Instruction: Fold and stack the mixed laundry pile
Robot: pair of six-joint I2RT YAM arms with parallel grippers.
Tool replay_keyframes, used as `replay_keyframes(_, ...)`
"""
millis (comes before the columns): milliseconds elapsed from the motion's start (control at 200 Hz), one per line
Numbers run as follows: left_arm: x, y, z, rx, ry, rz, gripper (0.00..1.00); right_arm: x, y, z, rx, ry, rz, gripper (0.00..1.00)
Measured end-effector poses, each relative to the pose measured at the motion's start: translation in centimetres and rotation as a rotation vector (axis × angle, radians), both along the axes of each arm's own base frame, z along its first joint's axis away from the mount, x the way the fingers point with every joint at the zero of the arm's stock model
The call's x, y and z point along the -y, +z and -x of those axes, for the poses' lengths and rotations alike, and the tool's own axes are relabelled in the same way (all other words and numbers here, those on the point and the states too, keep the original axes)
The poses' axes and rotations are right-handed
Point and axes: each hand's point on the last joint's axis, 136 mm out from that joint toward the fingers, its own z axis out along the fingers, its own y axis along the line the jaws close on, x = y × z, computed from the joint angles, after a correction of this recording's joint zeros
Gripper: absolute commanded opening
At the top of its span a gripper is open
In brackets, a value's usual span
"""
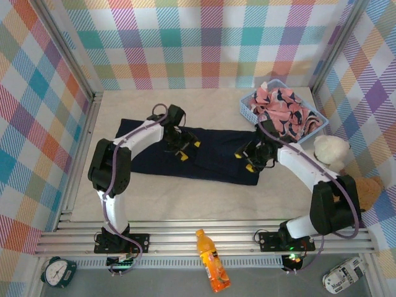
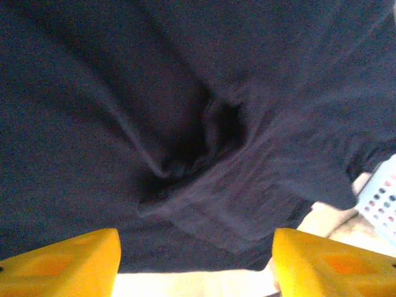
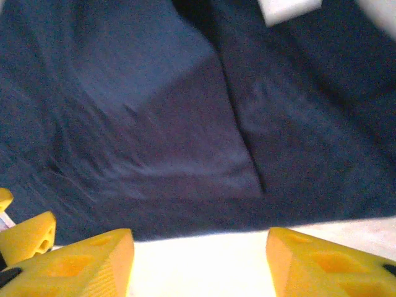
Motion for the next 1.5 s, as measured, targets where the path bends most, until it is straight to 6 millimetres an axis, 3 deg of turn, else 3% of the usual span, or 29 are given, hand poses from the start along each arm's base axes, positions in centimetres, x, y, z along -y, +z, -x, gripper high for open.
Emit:
replay_keyframes(90,-0.4,2.4,-2.8,0.102,-0.01,0.008,0.56,1.6,0.9,-2.0,0.052,-0.046,0.031,0.44)
replay_keyframes(185,-0.9,3.7,-6.0,0.207,-0.036,-0.02,0.49,0.9,0.1,-3.8,0.043,-0.026,0.042,0.39)
replay_keyframes(255,-1.9,2.8,-7.3,0.238,-0.045,-0.069,0.48,-0.9,-1.3,-5.2,0.022,0.026,0.059,0.39)
replay_keyframes(350,-4.1,-0.3,-7.4,0.207,-0.049,-0.153,0.47,-3.7,-3.3,-6.6,-0.009,0.098,0.082,0.4)
replay_keyframes(510,-10.4,-6.0,-5.2,0.075,-0.019,-0.307,0.47,-6.4,-6.8,-8.2,-0.078,0.149,0.119,0.4)
replay_keyframes(575,-12.2,-7.2,-4.3,0.037,-0.008,-0.341,0.47,-6.7,-8.0,-9.3,-0.103,0.154,0.136,0.41)
replay_keyframes(630,-12.6,-6.9,-4.0,0.05,-0.006,-0.349,0.47,-7.3,-8.5,-10.4,-0.12,0.161,0.141,0.42)
replay_keyframes(870,-12.4,-7.2,1.3,-0.008,-0.015,-0.36,0.47,-12.3,-7.8,-20.1,0.009,0.216,0.079,0.44)
replay_keyframes(970,-10.2,-7.1,4.0,-0.052,-0.021,-0.303,0.48,-15.9,-7.3,-24.3,0.107,0.27,-0.024,0.46)
replay_keyframes(1045,-7.8,-6.7,5.6,-0.092,-0.03,-0.233,0.5,-18.3,-7.0,-26.2,0.175,0.318,-0.122,0.47)
replay_keyframes(1105,-6.1,-6.1,6.1,-0.113,-0.034,-0.185,0.55,-19.1,-6.7,-26.5,0.199,0.347,-0.164,0.49)
replay_keyframes(1180,-4.3,-3.8,5.4,-0.099,-0.055,-0.143,0.62,-18.9,-6.5,-26.1,0.2,0.378,-0.18,0.51)
replay_keyframes(1300,-2.7,3.3,-0.1,0.095,-0.046,-0.074,0.63,-16.6,-6.1,-23.3,0.142,0.405,-0.139,0.51)
replay_keyframes(1400,-3.6,7.4,-3.9,0.245,-0.028,-0.057,0.52,-13.2,-4.2,-21.0,0.115,0.393,-0.063,0.49)
replay_keyframes(1445,-4.5,7.7,-4.8,0.267,-0.016,-0.07,0.45,-11.9,-2.9,-20.0,0.118,0.385,-0.029,0.48)
replay_keyframes(1500,-5.4,6.5,-5.3,0.261,-0.024,-0.1,0.36,-10.4,-1.2,-19.0,0.132,0.367,0.005,0.48)
